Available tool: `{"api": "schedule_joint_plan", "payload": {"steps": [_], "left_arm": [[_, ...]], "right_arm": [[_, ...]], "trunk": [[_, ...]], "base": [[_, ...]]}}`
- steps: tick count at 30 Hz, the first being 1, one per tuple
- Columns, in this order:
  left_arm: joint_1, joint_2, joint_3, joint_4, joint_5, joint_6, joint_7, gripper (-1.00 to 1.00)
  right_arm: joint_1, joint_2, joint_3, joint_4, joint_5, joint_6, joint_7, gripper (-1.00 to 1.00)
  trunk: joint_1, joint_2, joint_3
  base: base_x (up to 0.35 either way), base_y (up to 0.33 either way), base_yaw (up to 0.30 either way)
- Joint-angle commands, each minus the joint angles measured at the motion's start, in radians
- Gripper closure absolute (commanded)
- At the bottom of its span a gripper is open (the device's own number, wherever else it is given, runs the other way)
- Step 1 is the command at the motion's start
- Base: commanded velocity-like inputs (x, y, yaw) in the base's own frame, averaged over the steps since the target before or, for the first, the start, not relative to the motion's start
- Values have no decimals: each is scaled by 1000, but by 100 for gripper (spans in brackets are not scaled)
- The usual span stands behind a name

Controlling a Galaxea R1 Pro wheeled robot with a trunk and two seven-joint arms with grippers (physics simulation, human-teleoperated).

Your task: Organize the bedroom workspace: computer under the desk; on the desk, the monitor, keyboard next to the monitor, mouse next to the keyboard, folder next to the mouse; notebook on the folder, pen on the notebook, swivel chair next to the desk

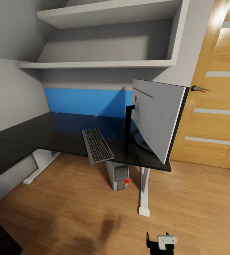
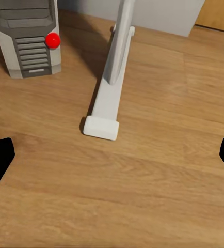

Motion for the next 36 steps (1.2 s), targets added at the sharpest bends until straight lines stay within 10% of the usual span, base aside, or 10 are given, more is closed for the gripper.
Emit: {"api": "schedule_joint_plan", "payload": {"steps": [1, 21, 36], "left_arm": [[0, 0, 1, 0, 4, -2, 1, -100], [0, 0, 3, 11, 4, -3, 1, -100], [0, 0, -3, 12, 1, -50, -10, -100]], "right_arm": [[-1, 0, 8, 1, -3, -1, -5, -100], [-1, 2, 11, 3, -3, 3, 3, -100], [-1, 2, 13, 4, -2, 11, 6, -100]], "trunk": [[-4, 7, 2], [-81, 147, 65], [-81, 147, 65]], "base": [[0, 0, 0], [0, 0, 162], [0, 0, 278]]}}
